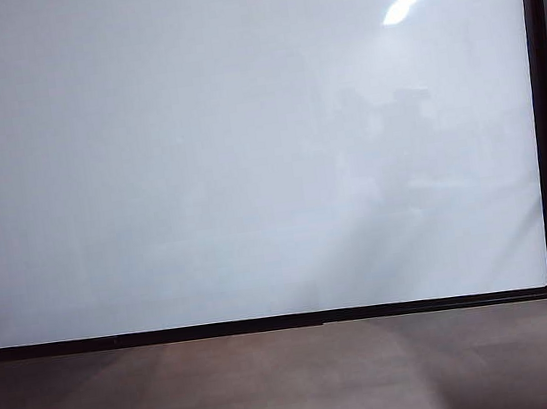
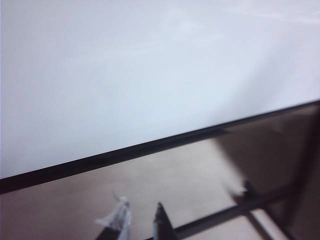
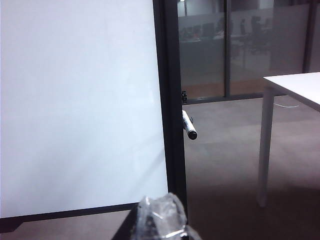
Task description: Reach to the right to find the marker pen, pick it up, and write the number 8 on the whiteboard.
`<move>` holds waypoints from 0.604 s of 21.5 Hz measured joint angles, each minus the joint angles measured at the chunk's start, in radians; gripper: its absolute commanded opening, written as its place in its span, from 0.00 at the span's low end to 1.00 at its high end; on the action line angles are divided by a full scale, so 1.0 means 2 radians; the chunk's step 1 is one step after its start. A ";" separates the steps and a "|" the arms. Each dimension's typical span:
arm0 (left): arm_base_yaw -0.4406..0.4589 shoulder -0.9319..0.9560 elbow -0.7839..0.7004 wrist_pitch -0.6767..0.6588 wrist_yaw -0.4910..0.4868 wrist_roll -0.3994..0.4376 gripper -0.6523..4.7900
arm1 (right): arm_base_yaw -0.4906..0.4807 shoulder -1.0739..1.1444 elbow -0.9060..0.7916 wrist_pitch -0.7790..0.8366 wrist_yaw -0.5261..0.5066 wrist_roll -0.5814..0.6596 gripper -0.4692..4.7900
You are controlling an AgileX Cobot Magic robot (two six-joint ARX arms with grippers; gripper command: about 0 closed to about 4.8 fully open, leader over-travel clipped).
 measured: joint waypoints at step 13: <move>-0.118 0.000 0.000 0.000 0.000 0.000 0.24 | 0.000 0.001 0.000 -0.045 0.020 0.001 0.93</move>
